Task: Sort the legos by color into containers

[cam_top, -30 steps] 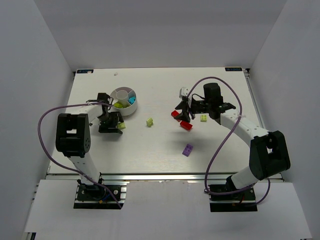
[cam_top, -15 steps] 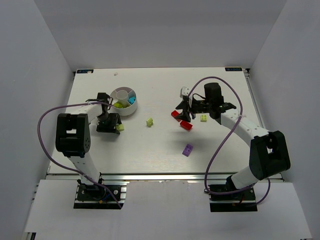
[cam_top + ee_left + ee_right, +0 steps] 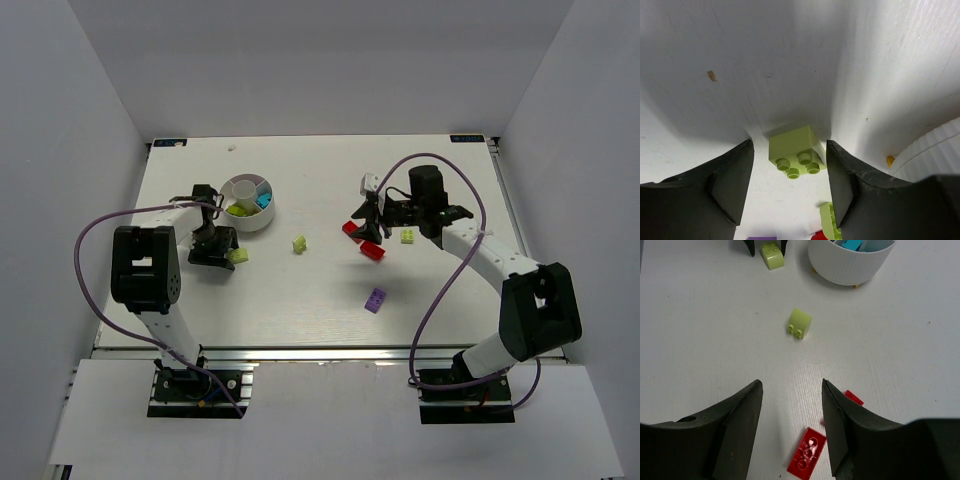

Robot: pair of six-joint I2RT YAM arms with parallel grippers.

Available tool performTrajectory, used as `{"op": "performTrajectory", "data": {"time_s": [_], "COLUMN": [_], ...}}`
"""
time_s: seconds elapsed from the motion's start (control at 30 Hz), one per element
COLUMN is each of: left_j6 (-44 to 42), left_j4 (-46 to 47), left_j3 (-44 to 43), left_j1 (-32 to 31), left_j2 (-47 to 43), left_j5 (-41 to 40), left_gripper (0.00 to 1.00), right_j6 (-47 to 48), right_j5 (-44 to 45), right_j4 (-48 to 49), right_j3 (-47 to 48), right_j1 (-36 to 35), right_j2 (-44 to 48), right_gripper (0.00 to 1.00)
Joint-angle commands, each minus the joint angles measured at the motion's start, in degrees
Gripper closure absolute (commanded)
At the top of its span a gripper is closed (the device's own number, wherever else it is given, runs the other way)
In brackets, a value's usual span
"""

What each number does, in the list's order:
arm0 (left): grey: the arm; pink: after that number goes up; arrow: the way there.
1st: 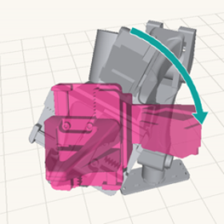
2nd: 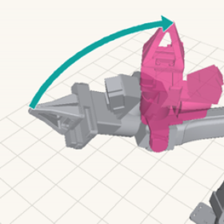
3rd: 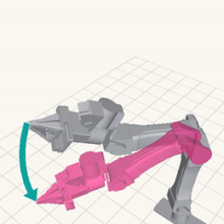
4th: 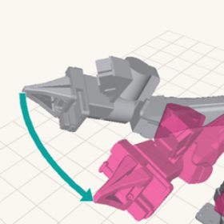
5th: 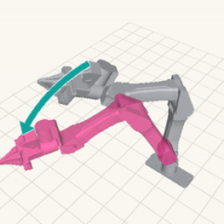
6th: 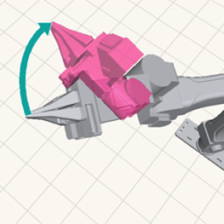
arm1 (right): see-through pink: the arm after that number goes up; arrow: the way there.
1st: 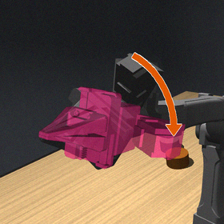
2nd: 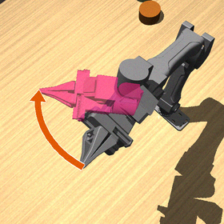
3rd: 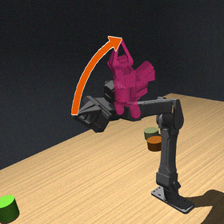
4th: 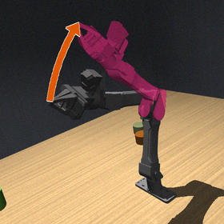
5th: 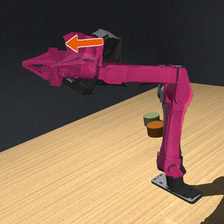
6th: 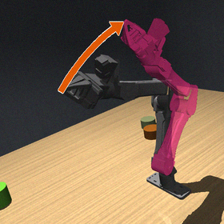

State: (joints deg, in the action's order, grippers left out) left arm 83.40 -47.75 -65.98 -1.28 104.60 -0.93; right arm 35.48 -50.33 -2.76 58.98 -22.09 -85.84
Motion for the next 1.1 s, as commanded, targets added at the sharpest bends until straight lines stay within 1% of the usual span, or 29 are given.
{"op": "performTrajectory", "data": {"time_s": [0.0, 0.07, 0.2, 0.23, 0.3, 0.33, 0.43, 0.47, 0.57, 0.67, 0.7, 0.73, 0.77, 0.9, 0.93, 1.03, 1.07], "left_j6": [-0.69, -0.86, -1.30, -1.57, -2.62, -2.88, -4.73, -5.34, -8.77, -13.33, -16.57, -17.99, -21.22, -27.49, -28.37, -29.95, -30.31], "left_j4": [0.20, 0.28, 0.81, 1.07, 2.30, 2.39, 3.10, 3.10, 3.10, 2.92, 3.10, 2.84, 2.75, 4.84, 5.12, 4.95, 5.03], "left_j3": [-0.64, -0.91, -1.00, -1.00, -0.65, -0.56, 0.23, 0.49, 2.08, 2.78, 2.61, 2.17, 1.04, -2.83, -3.89, -9.68, -12.92], "left_j1": [0.75, 0.84, 0.93, 0.93, 0.93, 0.93, 0.93, 0.93, 0.93, 0.93, 0.93, 0.93, 0.93, 0.93, 0.93, 0.93, 0.93], "left_j2": [1.84, 1.93, 1.93, 1.75, 1.31, 0.53, -1.84, -4.20, -10.19, -14.67, -16.95, -17.93, -19.50, -22.15, -22.15, -19.79, -18.82], "left_j5": [-5.22, -5.40, -5.14, -4.96, -4.35, -4.34, -4.69, -5.13, -7.76, -10.93, -11.72, -13.73, -14.62, -19.45, -21.38, -23.15, -23.41], "left_gripper": [0.32, 0.34, 0.41, 0.49, 0.60, 0.69, 0.80, 0.85, 0.95, 0.99, 1.00, 1.00, 1.00, 1.00, 1.00, 1.00, 1.00], "right_j6": [-0.06, 0.02, 0.02, -0.06, -0.06, -0.06, 0.11, 0.11, 0.11, 0.11, 0.11, 0.20, 0.29, 0.90, 0.81, 0.90, 0.90], "right_j5": [-1.44, -1.44, -1.53, -1.53, -1.53, -1.53, -1.53, -1.44, -1.70, -1.97, -2.14, -2.15, -2.23, -2.32, -2.32, -2.41, -2.50], "right_j4": [1.97, 1.97, 1.97, 1.97, 1.97, 1.97, 1.89, 1.89, 1.80, 1.80, 1.71, 1.80, 1.71, 1.36, 1.36, 1.18, 1.27], "right_j3": [-0.62, -0.71, -0.71, -0.71, -0.71, -0.80, -0.80, -0.80, -0.80, -0.80, -0.80, -0.80, -0.71, -0.62, -0.62, -0.62, -0.62], "right_j1": [0.38, 0.38, 0.47, 0.55, 0.47, 0.47, 0.55, 0.64, 0.64, 0.64, 0.64, 0.64, 0.73, 0.64, 0.64, 0.64, 0.64], "right_j2": [2.43, 2.43, 2.52, 2.44, 2.52, 2.52, 2.70, 2.87, 2.70, 2.52, 2.44, 2.35, 2.26, 2.35, 2.43, 2.52, 2.61], "right_gripper": [0.44, 0.44, 0.44, 0.44, 0.44, 0.44, 0.44, 0.44, 0.44, 0.44, 0.44, 0.44, 0.44, 0.44, 0.44, 0.44, 0.44]}}
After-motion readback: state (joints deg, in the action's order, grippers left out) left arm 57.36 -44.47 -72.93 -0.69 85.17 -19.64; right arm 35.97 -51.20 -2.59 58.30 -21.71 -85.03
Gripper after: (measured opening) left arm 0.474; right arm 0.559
